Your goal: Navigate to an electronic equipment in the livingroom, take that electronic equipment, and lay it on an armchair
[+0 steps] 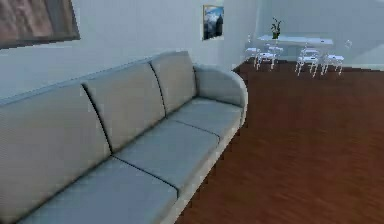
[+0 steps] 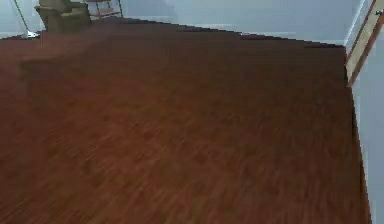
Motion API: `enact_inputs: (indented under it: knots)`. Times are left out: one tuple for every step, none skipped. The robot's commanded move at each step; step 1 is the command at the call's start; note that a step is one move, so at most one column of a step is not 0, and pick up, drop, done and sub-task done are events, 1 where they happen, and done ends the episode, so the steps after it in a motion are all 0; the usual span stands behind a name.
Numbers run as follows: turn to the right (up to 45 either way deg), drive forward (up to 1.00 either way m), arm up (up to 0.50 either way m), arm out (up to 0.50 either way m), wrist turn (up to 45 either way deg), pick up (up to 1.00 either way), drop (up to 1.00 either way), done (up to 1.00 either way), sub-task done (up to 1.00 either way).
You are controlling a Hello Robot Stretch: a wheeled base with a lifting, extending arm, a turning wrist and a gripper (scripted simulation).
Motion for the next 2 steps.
enact_inputs:
  knots:
    - [30.0, 0.00, 0.00, 0.00, 0.0, 0.00, 0.00, 0.00, 0.00]
    - [0.0, 1.00, 0.00, 0.00, 0.0, 0.00, 0.00, 0.00, 0.00]
